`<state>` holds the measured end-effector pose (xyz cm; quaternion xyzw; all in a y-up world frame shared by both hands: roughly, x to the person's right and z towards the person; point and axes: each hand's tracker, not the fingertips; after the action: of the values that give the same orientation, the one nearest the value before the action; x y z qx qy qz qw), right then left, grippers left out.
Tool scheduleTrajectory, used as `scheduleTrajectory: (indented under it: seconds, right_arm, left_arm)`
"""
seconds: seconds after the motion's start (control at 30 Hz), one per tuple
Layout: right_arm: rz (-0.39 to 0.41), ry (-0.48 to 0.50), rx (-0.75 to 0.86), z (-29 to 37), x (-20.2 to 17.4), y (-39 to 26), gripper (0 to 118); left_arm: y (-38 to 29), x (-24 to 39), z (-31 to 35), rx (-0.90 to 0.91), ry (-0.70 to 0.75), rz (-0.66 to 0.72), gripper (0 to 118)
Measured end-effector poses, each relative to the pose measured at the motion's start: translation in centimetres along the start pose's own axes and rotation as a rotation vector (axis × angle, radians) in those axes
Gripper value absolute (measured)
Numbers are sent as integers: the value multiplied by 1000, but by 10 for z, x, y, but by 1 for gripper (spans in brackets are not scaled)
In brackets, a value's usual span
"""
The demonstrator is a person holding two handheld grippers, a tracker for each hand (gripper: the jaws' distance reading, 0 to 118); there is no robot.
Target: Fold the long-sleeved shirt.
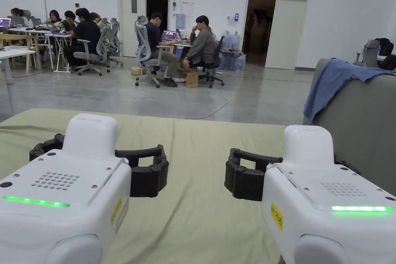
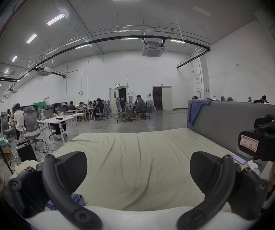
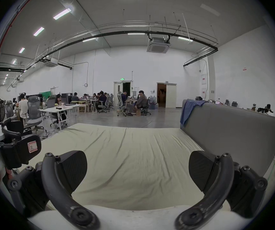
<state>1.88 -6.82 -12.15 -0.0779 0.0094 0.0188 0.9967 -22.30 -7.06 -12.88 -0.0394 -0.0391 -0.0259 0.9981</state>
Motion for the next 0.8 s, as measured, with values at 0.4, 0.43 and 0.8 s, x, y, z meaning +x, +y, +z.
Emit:
scheduleTrajectory:
  seconds: [0.4, 0.43, 0.8]
  right_arm:
    - [-16, -8, -7, -1, 4, -1, 118]
    - [-16, -8, -7, -1, 4, -1, 118]
    - [-29, -8, -10, -2, 4, -1, 118]
  left_arm:
    - [0, -1, 1, 1, 3, 6, 118]
    - [0, -1, 1, 0, 3, 5, 118]
    - [1, 0, 0, -7, -4, -1, 118]
